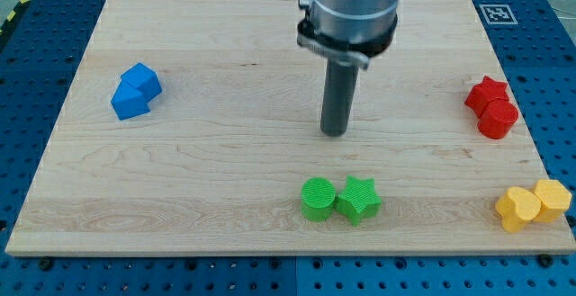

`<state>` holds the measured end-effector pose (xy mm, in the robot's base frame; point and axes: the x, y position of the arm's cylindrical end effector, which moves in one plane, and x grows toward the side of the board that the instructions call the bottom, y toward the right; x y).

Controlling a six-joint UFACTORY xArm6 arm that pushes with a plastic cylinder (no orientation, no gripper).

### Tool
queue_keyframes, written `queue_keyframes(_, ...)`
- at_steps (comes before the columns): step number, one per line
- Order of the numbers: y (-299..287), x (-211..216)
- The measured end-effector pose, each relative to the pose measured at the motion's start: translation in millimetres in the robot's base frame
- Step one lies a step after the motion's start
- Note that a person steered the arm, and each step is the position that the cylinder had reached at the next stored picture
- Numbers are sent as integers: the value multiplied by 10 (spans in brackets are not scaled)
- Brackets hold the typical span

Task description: Place your arm at the top left of the blue blocks

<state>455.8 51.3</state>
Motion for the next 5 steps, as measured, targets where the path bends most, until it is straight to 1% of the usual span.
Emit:
queue_keyframes(1,-67,-671)
queue_keyframes(2,-546,-1119)
queue_keyframes(3,-1327,-1136)
queue_keyframes(5,-3245,-1135)
